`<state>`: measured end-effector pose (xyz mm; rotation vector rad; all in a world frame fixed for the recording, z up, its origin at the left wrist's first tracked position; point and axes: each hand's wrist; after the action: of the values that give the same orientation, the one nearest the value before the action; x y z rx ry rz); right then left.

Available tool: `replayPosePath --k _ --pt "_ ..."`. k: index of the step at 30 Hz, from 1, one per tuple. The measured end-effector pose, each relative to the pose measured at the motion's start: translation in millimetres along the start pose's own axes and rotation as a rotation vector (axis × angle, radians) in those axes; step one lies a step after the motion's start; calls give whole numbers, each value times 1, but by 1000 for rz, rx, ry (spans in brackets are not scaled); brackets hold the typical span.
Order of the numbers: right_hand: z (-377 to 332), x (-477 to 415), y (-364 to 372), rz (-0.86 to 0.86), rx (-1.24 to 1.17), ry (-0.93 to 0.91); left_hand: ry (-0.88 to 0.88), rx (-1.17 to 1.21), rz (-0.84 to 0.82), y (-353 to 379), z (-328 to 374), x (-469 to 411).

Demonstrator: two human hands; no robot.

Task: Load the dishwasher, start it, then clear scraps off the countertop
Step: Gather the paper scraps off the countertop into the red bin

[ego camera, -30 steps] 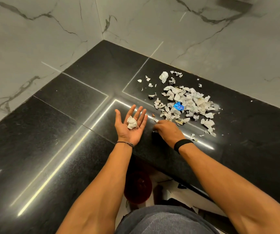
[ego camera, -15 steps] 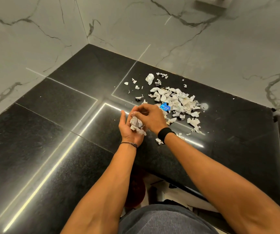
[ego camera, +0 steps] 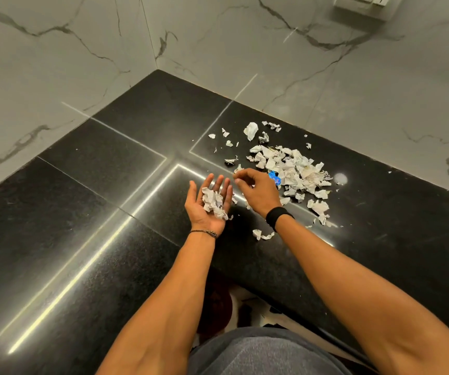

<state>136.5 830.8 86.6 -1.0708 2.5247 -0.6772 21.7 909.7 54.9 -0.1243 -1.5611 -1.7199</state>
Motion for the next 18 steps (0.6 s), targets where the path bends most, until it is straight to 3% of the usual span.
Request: replayPosePath --k 4,10,18 --pt "21 -7 4 -161 170 6 46 41 49 -5 10 -3" --pt "29 -19 17 -562 512 -197 122 105 80 -12 24 -9" --pt "33 -12 29 -660 690 -505 146 178 115 -15 26 -15"
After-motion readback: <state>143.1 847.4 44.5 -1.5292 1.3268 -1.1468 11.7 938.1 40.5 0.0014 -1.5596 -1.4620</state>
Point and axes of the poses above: each hand's wrist, its own x-axis away from the middle knuckle, its own y-axis out of the palm, z = x × y, and after that the axes turned 5 degrees about -y, right-handed
